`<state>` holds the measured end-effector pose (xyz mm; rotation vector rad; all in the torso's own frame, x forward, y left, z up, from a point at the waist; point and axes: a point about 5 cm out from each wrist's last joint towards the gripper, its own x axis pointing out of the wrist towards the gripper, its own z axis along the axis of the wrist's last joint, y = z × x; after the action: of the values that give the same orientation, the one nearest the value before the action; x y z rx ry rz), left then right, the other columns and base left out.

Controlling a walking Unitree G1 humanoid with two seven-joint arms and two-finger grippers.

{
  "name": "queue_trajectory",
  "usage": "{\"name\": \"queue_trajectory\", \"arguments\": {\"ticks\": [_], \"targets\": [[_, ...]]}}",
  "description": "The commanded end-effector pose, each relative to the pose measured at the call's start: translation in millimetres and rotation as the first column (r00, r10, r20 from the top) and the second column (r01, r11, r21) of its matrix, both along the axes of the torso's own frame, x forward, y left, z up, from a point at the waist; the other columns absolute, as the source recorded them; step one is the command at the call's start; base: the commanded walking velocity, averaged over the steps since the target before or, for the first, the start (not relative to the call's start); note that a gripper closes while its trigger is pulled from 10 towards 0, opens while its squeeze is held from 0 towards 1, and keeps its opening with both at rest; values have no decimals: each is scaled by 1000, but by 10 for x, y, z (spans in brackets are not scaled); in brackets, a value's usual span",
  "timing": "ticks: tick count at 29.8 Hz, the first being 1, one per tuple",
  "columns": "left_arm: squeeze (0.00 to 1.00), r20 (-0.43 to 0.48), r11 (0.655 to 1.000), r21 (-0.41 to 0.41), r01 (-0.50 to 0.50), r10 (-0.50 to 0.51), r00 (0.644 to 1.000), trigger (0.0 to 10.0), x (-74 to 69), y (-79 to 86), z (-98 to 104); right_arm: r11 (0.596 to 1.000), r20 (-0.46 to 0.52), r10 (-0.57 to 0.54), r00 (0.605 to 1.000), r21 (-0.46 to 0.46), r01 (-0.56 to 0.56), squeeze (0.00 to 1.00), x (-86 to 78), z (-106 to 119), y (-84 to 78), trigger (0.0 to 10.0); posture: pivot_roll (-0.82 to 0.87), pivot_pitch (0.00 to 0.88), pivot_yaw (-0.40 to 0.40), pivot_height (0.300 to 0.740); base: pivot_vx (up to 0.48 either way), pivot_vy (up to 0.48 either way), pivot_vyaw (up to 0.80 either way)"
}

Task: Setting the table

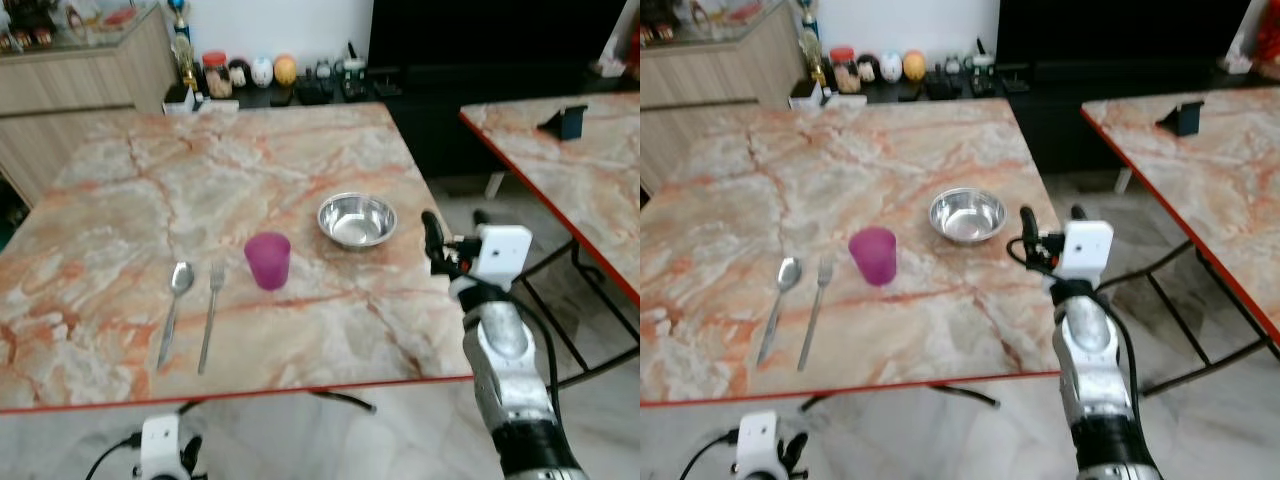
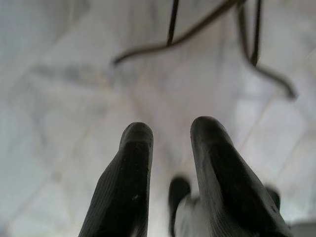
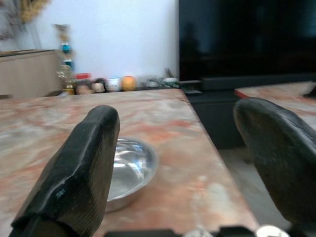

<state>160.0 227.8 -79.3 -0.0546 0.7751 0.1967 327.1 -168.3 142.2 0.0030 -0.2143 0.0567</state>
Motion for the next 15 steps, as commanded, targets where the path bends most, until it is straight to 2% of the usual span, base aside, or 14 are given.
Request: {"name": "queue_trajectory", "arguments": {"ticks": [1, 3, 5, 7, 11, 15], "targets": [[0, -102, 1000, 15, -20, 22, 995, 10000, -259, 92, -96, 1000, 14, 5, 1000, 1, -5, 1000, 20, 57, 12, 10000, -43, 0, 9, 732, 0, 0, 0], [0, -185, 999, 30, -33, 38, 982, 10000, -541, 170, -169, 1000, 16, 3, 1000, 0, -3, 1000, 25, 66, 4, 10000, -35, 0, 5, 732, 0, 0, 0], [0, -185, 999, 30, -33, 38, 982, 10000, -541, 170, -169, 1000, 16, 3, 1000, 0, -3, 1000, 25, 66, 4, 10000, -35, 0, 5, 732, 0, 0, 0], [0, -210, 997, 53, -54, 64, 976, 10000, -706, 263, -180, 1000, 16, 0, 1000, 0, 0, 1000, 26, 73, -9, 10000, -33, 0, 1, 732, 0, 0, 0], [0, -206, 995, 72, -65, 78, 975, 10000, -766, 342, -163, 1000, 15, -1, 1000, -2, 1, 1000, 25, 74, -15, 10000, -33, 0, 1, 732, 0, 0, 0], [0, -179, 995, 81, -54, 68, 982, 10000, -719, 456, -108, 1000, 11, -11, 1000, 4, 11, 1000, 28, 70, -34, 10000, -25, 0, 3, 732, 0, 0, 0]]}}
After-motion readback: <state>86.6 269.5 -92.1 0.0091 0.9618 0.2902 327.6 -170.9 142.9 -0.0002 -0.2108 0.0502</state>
